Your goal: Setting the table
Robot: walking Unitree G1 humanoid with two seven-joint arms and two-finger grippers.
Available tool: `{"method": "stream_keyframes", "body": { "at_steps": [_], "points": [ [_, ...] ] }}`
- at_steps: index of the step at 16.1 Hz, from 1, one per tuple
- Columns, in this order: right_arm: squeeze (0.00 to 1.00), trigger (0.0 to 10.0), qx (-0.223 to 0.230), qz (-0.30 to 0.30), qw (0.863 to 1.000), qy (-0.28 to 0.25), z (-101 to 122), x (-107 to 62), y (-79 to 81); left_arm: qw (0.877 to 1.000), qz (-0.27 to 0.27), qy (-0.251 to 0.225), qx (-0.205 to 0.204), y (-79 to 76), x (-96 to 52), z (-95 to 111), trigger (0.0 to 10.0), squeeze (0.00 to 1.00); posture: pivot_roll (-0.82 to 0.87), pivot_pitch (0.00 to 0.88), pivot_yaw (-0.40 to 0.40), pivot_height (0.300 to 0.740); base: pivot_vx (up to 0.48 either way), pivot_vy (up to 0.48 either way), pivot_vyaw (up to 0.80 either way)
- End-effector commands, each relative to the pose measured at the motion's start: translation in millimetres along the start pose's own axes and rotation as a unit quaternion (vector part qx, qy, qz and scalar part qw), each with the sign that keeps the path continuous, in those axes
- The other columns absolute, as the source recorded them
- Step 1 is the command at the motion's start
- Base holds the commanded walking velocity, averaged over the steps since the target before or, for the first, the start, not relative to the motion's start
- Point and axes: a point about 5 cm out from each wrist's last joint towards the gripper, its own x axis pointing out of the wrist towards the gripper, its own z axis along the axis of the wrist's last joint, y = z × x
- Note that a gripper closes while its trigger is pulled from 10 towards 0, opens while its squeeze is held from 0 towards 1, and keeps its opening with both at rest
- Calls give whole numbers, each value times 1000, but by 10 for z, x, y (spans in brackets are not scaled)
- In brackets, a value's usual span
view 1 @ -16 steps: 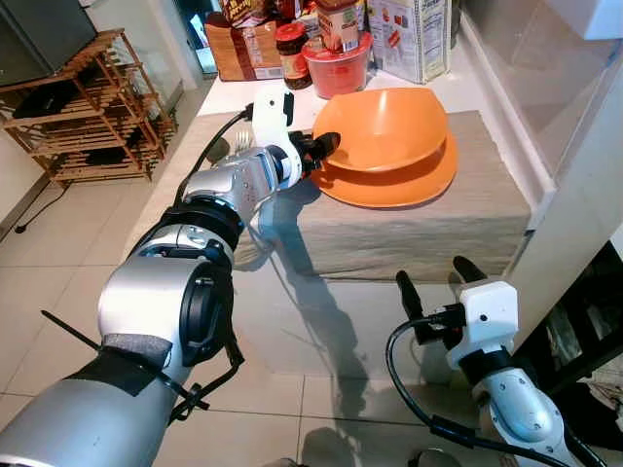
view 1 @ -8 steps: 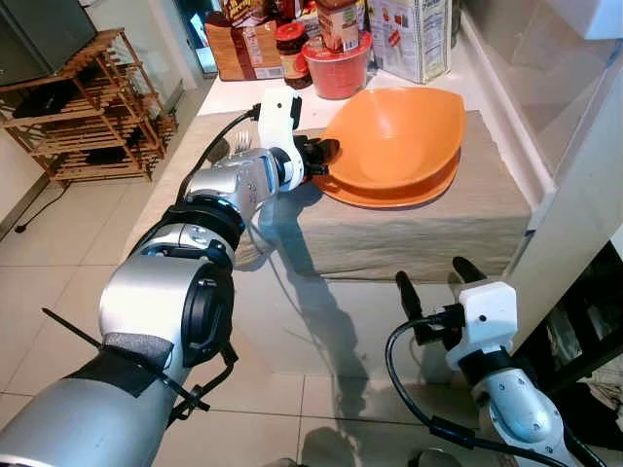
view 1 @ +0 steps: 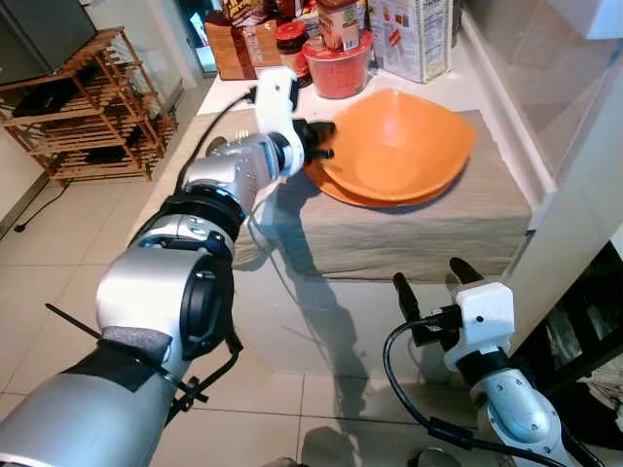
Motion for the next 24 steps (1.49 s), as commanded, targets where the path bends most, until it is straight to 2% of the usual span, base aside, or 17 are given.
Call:
{"method": "stream_keyframes", "body": {
  "at_steps": [1, 7, 13, 15, 17, 20, 21, 24],
  "points": [
    [0, 10000, 4, 11, 1000, 6, -21, 5, 45, 1000, 15, -23, 7, 56, -41, 158, 0, 0, -197, 51, 194, 740, 0, 0, 0],
    [0, 10000, 3, 11, 1000, 7, -14, 3, 51, 999, 37, -30, -12, 66, -32, 152, 0, 0, -199, 59, 196, 740, 0, 0, 0],
    [0, 10000, 8, 6, 1000, 3, 4, 23, 46, 999, 31, -26, -15, 32, -13, 112, 0, 0, -194, 61, 196, 740, 0, 0, 0],
    [0, 10000, 7, 5, 1000, 2, 6, 30, 43, 999, 28, -34, -25, 23, -16, 159, 0, 0, -191, 61, 196, 740, 0, 0, 0],
    [0, 10000, 7, 4, 1000, 2, 7, 37, 41, 999, 27, -35, -19, 14, -13, 165, 0, 0, -189, 60, 196, 740, 0, 0, 0],
    [0, 10000, 8, 5, 1000, 3, 0, 39, 48, 1000, 19, 3, 13, 2, 10, -16, 0, 0, -187, 61, 198, 740, 0, 0, 0],
    [0, 10000, 8, 6, 1000, 3, -3, 40, 52, 999, 36, 26, 28, 41, 9, -149, 0, 0, -188, 61, 199, 740, 0, 0, 0],
    [0, 10000, 8, 5, 1000, 4, -7, 36, 51, 998, 39, 33, 27, 48, 9, -189, 0, 0, -189, 61, 199, 740, 0, 0, 0]
  ]
}}
